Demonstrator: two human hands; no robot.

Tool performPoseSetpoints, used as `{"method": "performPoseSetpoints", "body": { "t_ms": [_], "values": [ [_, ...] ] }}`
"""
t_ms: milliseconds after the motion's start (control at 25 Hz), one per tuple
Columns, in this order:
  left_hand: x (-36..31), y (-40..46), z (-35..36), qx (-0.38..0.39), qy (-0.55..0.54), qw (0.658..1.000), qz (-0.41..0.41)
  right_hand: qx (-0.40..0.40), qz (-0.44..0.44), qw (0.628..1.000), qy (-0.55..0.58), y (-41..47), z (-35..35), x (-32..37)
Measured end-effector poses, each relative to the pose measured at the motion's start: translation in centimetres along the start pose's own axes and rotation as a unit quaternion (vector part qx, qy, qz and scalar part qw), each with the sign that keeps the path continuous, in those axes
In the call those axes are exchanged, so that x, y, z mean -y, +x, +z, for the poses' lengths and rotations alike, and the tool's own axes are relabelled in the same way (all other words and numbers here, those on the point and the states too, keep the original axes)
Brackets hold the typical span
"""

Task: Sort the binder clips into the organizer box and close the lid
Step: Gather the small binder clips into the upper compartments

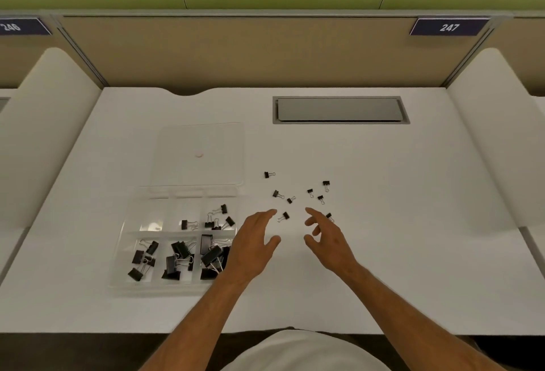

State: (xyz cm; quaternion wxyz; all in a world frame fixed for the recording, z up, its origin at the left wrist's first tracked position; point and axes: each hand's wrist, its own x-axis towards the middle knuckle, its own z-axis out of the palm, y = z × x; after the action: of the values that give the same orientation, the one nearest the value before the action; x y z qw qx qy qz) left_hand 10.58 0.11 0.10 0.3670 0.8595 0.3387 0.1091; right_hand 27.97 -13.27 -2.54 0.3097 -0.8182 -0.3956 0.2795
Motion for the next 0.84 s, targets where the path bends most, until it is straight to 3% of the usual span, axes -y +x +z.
{"method": "performPoseSetpoints", "body": {
  "t_ms": [520,840],
  "values": [
    [0.6,7.2,4.7,0.090,0.063,0.992,-0.065,-0.014,0.062,0.998,0.028,-0.8,-2.2,-3.5],
    [1.7,10.3,6.7,0.121,0.127,0.984,-0.028,-0.009,0.096,0.995,0.031,0.6,-3.8,-4.3]
  ]
}}
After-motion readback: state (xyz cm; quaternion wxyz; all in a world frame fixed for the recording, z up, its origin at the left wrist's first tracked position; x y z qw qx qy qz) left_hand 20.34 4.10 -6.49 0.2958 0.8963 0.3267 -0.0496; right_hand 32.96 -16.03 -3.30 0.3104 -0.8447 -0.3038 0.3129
